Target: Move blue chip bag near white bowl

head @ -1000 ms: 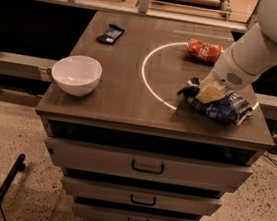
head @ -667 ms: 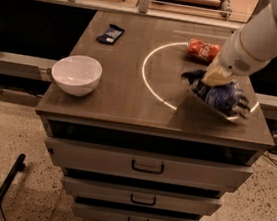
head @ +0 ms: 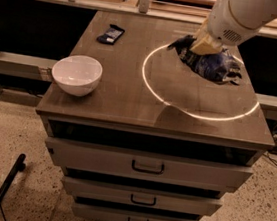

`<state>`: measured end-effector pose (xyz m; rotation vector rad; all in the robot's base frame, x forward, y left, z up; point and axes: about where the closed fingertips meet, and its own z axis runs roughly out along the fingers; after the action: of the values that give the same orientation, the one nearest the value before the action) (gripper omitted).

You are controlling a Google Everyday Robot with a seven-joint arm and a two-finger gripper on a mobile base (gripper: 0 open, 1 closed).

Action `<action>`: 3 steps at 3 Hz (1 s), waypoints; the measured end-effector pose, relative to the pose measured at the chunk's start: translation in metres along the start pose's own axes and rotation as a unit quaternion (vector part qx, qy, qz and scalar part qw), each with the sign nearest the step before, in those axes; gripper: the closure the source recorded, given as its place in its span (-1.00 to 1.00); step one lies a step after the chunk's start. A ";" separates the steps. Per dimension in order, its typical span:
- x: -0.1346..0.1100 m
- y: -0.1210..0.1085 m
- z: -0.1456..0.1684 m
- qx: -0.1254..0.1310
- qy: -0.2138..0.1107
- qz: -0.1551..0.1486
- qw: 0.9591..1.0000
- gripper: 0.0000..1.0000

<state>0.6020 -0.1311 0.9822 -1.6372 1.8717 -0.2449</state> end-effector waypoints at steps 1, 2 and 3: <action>-0.059 0.008 0.017 -0.008 -0.039 -0.056 0.998 1.00; -0.091 0.018 0.030 -0.020 -0.061 -0.085 0.994 1.00; -0.116 0.037 0.047 -0.038 -0.080 -0.099 0.991 1.00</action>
Offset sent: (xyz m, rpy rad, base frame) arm 0.0058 0.1383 -0.0094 0.0134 -0.0304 0.2985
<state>0.6015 -0.0015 0.9645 -1.8395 1.6187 -0.1212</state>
